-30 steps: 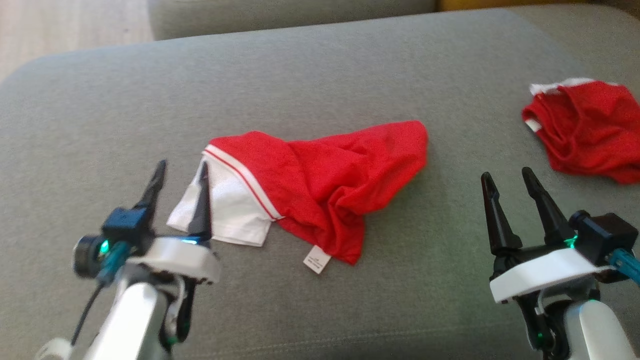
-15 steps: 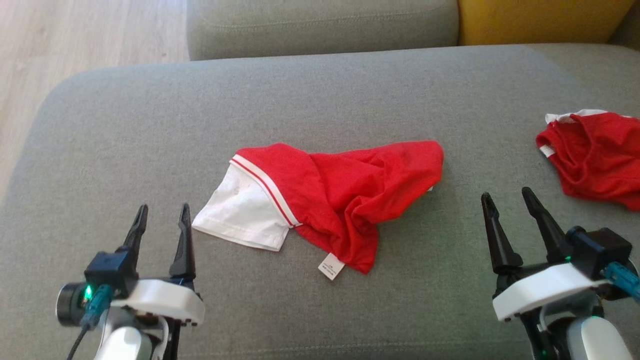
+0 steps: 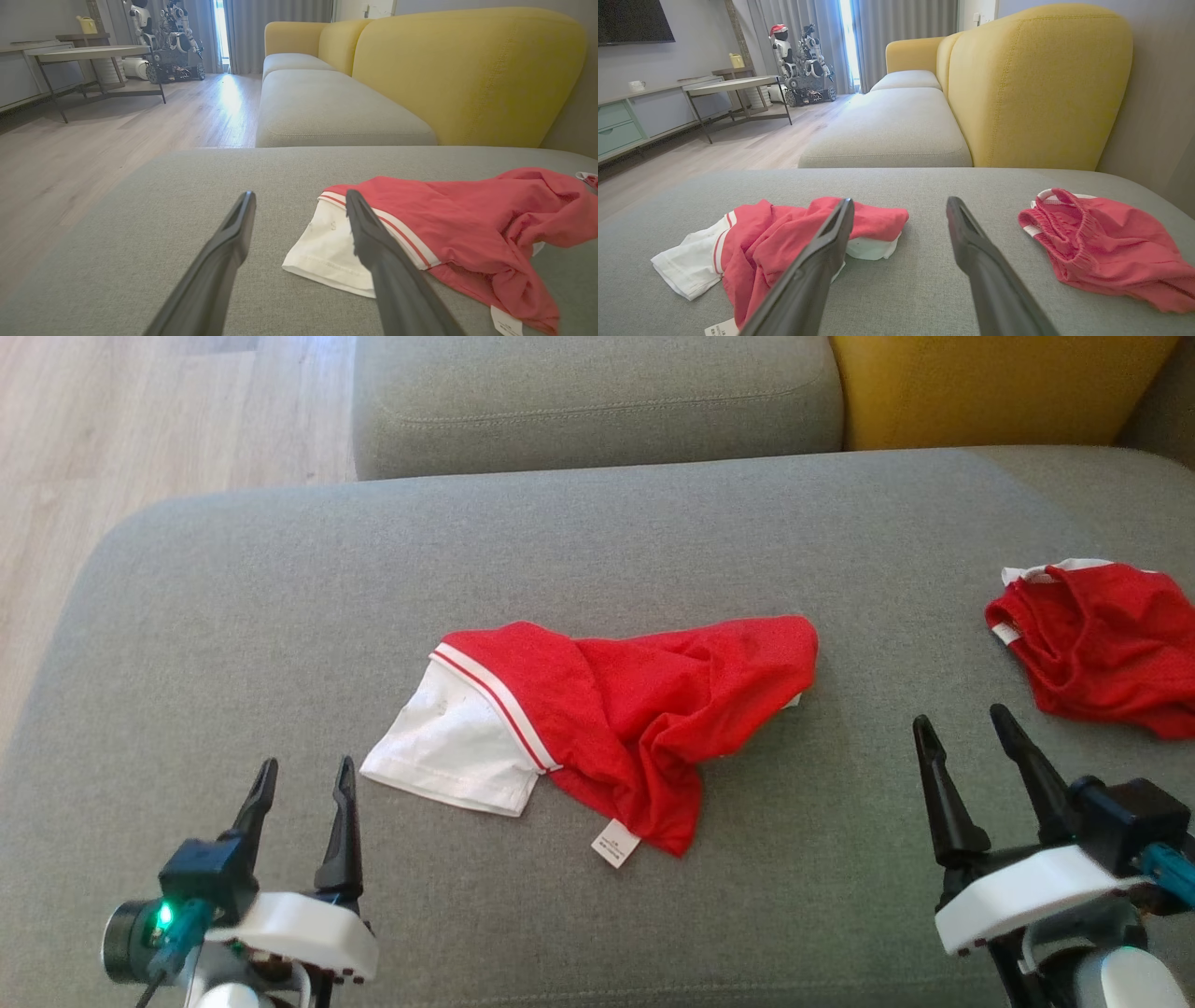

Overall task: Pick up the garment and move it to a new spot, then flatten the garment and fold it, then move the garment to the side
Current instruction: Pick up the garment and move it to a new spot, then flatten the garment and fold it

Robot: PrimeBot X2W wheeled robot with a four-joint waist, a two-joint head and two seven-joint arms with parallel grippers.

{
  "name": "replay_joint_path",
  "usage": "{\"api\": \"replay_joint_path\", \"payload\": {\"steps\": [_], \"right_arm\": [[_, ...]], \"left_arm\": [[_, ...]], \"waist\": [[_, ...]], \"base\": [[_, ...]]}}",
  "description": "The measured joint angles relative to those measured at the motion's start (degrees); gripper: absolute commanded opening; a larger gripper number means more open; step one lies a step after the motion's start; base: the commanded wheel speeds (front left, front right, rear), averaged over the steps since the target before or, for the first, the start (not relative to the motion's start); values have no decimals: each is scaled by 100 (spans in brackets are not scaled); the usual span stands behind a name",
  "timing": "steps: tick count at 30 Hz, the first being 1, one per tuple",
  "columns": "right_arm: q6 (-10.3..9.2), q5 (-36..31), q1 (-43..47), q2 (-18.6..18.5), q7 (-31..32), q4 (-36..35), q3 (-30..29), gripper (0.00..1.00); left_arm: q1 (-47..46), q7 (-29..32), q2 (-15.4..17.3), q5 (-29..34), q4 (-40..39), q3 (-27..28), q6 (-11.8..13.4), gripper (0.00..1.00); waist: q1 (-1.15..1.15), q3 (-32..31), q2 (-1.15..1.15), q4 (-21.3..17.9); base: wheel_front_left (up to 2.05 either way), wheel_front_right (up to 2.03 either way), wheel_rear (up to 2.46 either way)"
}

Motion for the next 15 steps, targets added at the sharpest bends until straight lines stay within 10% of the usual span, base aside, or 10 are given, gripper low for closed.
{"api": "replay_joint_path", "payload": {"steps": [15], "right_arm": [[0,5,-4,8,53,-103,-35,100]], "left_arm": [[2,74,76,-46,-46,-51,53,100]], "waist": [[0,41,0,-17]], "base": [[0,0,0]]}}
